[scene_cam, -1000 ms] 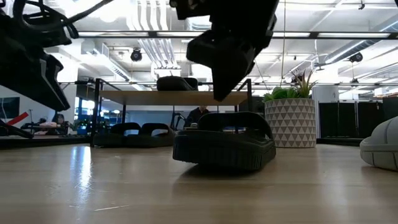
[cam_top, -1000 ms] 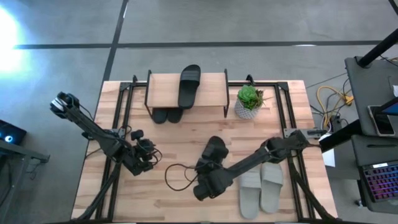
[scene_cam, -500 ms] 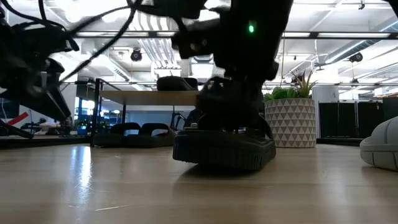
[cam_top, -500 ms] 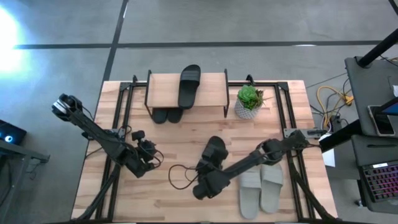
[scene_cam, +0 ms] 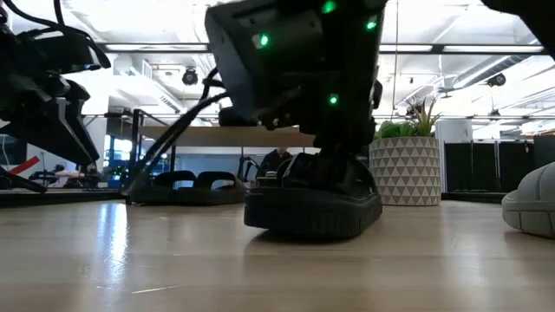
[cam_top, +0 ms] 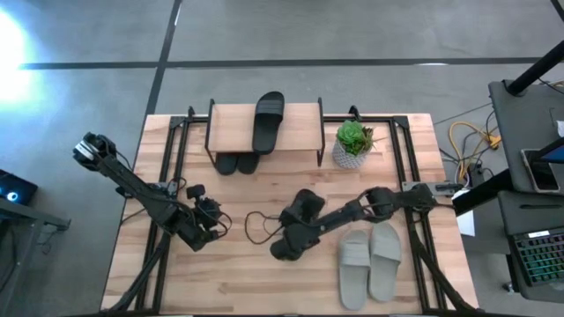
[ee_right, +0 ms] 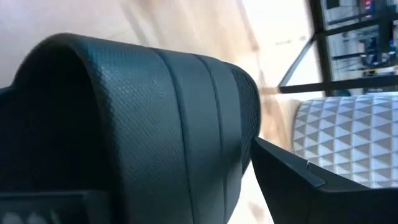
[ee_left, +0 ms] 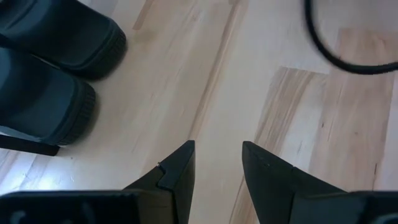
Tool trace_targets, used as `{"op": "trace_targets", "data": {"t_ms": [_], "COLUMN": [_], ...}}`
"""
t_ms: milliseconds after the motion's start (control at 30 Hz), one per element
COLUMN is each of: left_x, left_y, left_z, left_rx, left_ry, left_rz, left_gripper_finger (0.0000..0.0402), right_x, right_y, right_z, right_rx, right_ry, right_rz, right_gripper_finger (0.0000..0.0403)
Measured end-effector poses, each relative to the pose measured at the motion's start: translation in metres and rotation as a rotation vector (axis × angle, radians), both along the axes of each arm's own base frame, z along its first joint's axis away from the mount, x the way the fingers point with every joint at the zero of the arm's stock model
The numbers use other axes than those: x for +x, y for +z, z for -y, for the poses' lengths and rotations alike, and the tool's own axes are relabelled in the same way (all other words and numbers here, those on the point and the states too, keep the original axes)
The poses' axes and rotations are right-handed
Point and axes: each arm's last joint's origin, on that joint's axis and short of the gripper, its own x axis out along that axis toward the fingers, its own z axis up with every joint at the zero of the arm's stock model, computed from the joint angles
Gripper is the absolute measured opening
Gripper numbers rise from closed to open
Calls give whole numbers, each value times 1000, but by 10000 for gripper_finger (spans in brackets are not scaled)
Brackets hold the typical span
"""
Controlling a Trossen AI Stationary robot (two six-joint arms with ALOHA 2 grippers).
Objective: Pick and place slides into the shelf
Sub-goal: Put the black slide on the shelf
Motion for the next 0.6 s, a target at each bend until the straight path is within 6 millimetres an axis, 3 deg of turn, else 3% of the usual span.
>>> {"op": "trace_targets", "data": {"t_ms": [133,333,500,600], "left_x": [0,0,0,0], "left_y": [1,1,1,1], "left_z": [0,0,0,0], "left_rx": [-3,-3,-3,-3], "left_ry": [0,-1,-1,-1], "left_rz": [3,3,3,4], "left_gripper_finger": [118,118,118,118], "right_x": [3,3,4,6], "right_y": [2,6,10,28], "right_z": [12,19,21,21], "right_rx": [-10,-18,-16,-35], "right_ry": [-21,-12,0,20], "right_rz": [-5,-40,-46,11], "right_gripper_finger": [170,32,13,12]}}
